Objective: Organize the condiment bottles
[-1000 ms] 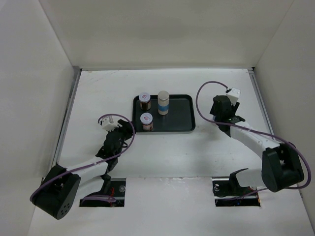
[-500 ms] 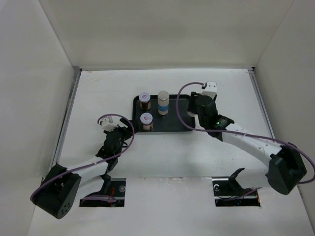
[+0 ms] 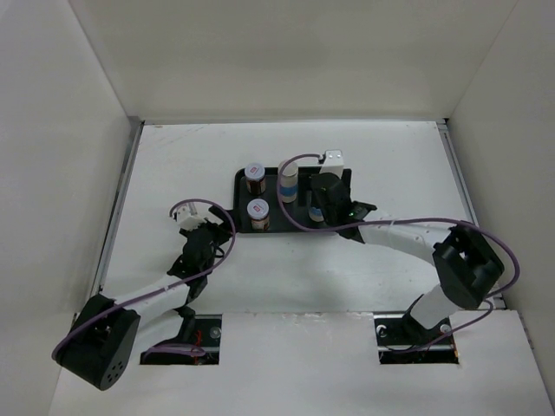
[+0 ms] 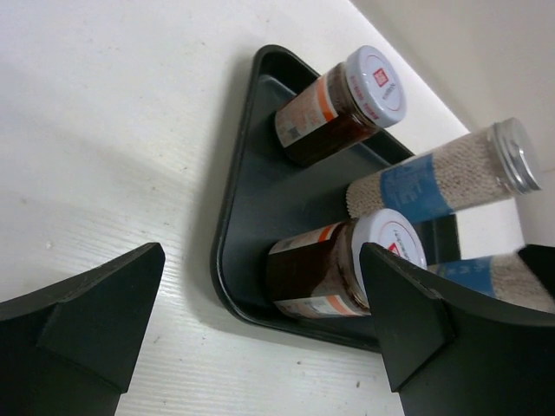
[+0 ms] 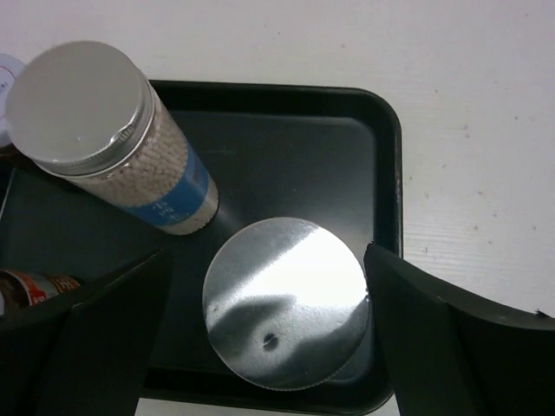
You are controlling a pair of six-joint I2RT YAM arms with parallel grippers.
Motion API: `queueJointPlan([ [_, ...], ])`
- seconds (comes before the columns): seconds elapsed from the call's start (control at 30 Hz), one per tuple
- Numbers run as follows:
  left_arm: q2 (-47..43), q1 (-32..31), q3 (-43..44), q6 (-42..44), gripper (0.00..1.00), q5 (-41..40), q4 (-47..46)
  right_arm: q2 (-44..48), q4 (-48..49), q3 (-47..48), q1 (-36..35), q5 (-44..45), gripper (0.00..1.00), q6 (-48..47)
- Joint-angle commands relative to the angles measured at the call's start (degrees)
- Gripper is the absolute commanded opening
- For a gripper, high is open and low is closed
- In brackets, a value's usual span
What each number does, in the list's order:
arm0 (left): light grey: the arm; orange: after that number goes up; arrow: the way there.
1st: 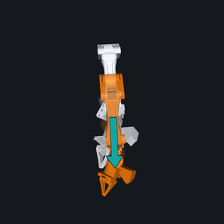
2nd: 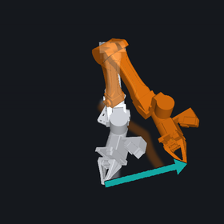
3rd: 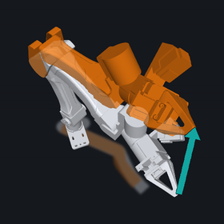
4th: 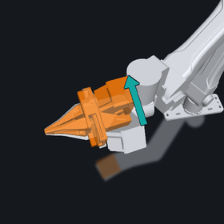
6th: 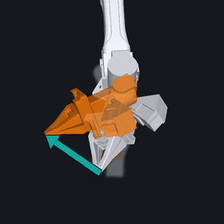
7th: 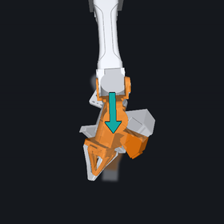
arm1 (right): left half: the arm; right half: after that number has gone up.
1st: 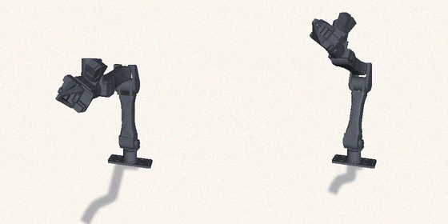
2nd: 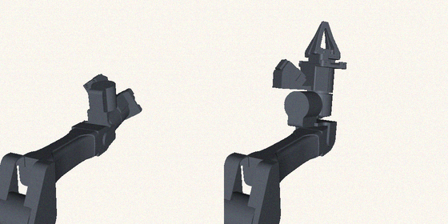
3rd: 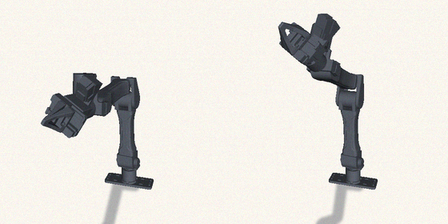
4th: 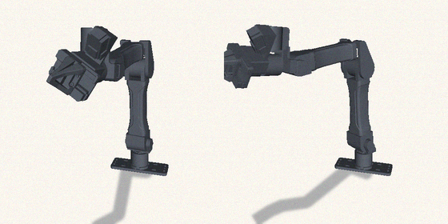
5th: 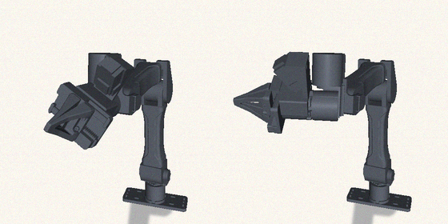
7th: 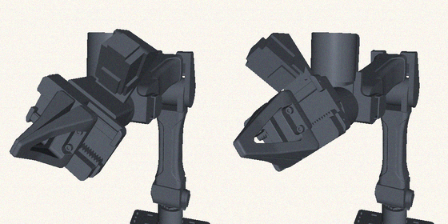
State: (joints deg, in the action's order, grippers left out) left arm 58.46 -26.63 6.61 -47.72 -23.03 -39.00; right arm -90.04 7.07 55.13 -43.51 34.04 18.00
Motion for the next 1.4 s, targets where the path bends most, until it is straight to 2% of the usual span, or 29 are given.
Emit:
queueJointPlan([
  [0.0,0.3,0.3,4.6,0.9,1.0,-2.3,4.3,6.9,4.7,0.6,-0.2,1.1,1.0,-0.2],
  [0.13,-2.5,0.8,7.5,1.5,1.0,-4.6,12.3,15.6,5.4,-4.1,1.3,1.8,1.0,0.0],
  [0.3,-3.6,0.1,13.6,1.6,1.0,-8.0,23.4,24.7,10.3,-15.9,8.6,6.3,1.0,4.7],
  [0.43,-1.9,-0.7,18.9,2.1,1.0,-10.0,31.3,25.1,11.9,-22.5,15.2,8.9,1.0,11.1],
  [0.53,-0.6,0.2,21.1,2.2,1.0,-10.8,35.4,23.2,13.8,-25.4,17.2,9.0,1.0,15.4],
  [0.7,-0.8,3.2,22.1,0.4,1.0,-8.3,37.0,19.6,16.4,-26.2,17.7,8.1,1.0,16.2],
  [1.0,-1.3,6.1,24.4,1.2,1.0,-8.1,38.5,21.5,17.7,-27.4,17.9,5.8,1.0,15.8],
  [1.37,0.1,6.7,26.3,1.0,1.0,-7.2,39.7,20.7,18.2,-26.7,17.4,4.9,1.0,14.9],
])
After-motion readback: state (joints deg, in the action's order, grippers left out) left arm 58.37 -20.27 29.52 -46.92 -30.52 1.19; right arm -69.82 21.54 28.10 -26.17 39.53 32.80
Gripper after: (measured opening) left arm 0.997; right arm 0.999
